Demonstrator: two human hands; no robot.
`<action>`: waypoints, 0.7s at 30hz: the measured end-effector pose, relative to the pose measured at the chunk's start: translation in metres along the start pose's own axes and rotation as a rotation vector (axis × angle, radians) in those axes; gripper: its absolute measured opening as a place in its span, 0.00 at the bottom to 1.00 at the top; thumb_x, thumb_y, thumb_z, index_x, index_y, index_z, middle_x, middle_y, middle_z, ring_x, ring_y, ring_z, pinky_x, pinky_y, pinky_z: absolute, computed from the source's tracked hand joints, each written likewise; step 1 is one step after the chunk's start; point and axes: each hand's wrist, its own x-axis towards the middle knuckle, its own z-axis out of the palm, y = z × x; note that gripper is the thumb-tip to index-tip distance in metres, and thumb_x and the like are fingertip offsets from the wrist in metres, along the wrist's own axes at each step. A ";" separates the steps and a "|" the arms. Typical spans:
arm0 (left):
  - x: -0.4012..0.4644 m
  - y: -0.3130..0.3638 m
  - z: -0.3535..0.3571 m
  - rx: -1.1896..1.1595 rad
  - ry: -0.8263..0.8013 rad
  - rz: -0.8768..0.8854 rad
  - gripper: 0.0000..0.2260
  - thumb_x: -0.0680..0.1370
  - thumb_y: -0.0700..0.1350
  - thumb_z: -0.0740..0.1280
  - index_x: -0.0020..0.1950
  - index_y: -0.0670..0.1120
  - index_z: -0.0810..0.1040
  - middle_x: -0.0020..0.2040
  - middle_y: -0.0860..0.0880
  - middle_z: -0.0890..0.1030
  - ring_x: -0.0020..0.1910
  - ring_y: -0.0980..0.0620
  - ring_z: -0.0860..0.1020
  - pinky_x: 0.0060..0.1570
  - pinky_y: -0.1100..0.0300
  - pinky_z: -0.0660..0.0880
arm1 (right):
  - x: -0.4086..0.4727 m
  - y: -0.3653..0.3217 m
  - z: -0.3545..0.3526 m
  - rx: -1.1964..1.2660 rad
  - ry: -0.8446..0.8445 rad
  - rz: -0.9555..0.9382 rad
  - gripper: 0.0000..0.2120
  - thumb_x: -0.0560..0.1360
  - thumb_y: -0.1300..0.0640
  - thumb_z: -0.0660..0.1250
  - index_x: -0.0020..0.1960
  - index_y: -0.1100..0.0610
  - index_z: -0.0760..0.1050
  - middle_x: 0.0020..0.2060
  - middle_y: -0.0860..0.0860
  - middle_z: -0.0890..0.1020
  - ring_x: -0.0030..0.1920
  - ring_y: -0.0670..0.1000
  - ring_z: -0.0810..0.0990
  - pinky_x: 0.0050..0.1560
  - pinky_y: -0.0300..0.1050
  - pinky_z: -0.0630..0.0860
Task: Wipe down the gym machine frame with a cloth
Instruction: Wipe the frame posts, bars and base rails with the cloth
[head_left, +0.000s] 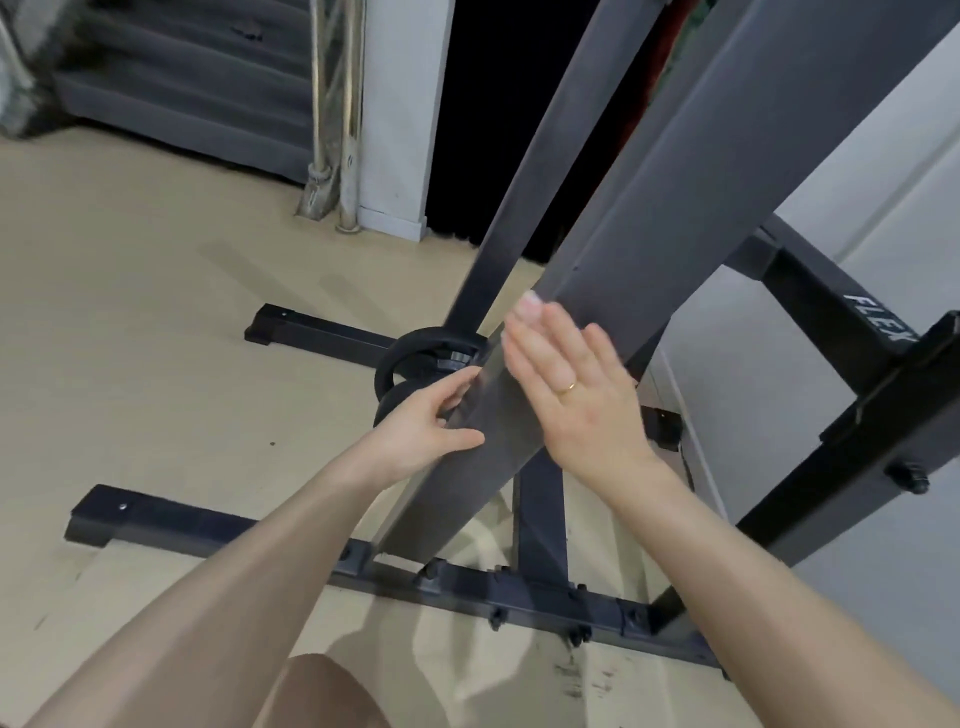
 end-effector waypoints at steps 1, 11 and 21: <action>-0.001 0.003 -0.001 0.019 -0.018 0.009 0.32 0.74 0.36 0.69 0.74 0.53 0.63 0.68 0.58 0.71 0.67 0.65 0.67 0.64 0.67 0.67 | -0.016 -0.014 0.002 0.023 -0.107 -0.095 0.20 0.77 0.68 0.57 0.68 0.62 0.72 0.67 0.56 0.74 0.73 0.55 0.62 0.72 0.48 0.55; -0.001 0.003 -0.010 0.048 -0.086 0.002 0.33 0.75 0.36 0.68 0.76 0.53 0.60 0.72 0.57 0.67 0.71 0.63 0.63 0.68 0.61 0.62 | 0.016 0.000 -0.006 -0.087 0.007 0.016 0.13 0.77 0.64 0.63 0.59 0.62 0.79 0.60 0.55 0.80 0.67 0.58 0.71 0.71 0.51 0.57; -0.001 -0.047 -0.056 0.081 -0.233 -0.064 0.36 0.75 0.31 0.63 0.77 0.56 0.54 0.70 0.58 0.64 0.64 0.66 0.67 0.58 0.74 0.67 | -0.003 -0.072 0.004 0.038 -0.579 0.136 0.22 0.78 0.61 0.49 0.59 0.66 0.78 0.61 0.61 0.79 0.66 0.60 0.74 0.74 0.49 0.51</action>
